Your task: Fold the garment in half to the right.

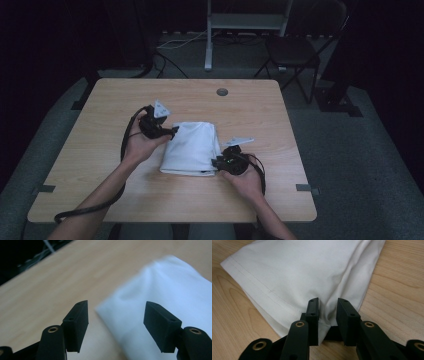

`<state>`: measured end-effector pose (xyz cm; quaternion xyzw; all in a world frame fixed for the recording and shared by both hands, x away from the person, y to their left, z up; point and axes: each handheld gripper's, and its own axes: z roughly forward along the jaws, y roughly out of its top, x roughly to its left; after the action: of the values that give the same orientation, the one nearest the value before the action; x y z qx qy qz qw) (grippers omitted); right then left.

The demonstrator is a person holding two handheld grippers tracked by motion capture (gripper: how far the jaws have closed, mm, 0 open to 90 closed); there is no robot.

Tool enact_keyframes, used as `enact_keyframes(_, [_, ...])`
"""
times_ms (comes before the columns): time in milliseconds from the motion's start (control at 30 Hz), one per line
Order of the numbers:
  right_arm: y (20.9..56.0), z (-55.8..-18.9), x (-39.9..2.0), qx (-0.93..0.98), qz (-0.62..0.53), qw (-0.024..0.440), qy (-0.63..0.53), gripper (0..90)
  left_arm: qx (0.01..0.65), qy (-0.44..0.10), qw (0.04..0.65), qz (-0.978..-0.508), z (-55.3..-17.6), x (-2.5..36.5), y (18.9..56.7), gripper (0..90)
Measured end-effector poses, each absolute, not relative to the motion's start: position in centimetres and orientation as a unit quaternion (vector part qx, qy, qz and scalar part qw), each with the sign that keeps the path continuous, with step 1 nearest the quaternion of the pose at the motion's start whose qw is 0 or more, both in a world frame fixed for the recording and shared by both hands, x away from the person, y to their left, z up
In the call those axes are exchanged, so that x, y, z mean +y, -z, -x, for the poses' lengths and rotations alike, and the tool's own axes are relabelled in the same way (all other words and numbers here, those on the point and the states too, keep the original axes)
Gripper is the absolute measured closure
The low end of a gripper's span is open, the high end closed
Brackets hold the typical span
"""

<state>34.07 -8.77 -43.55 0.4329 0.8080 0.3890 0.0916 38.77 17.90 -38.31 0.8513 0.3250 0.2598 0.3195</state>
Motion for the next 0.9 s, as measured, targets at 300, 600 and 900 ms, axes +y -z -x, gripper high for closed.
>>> enact_keyframes(300, [43.5,-34.6,-8.2,0.808,-0.435,0.095,-0.387,72.4,0.336,-0.251,0.305,-0.855,-36.9,18.1,41.9,36.2])
enact_keyframes(600, [43.5,-35.7,-7.1,0.809,-0.432,0.098,-0.386,72.3,0.356,-0.266,0.288,-0.848,-38.3,19.3,42.5,36.3])
enact_keyframes(900, [43.5,-37.7,-5.1,0.807,-0.433,0.103,-0.388,71.9,0.379,-0.281,0.277,-0.837,-40.6,20.6,42.5,36.3])
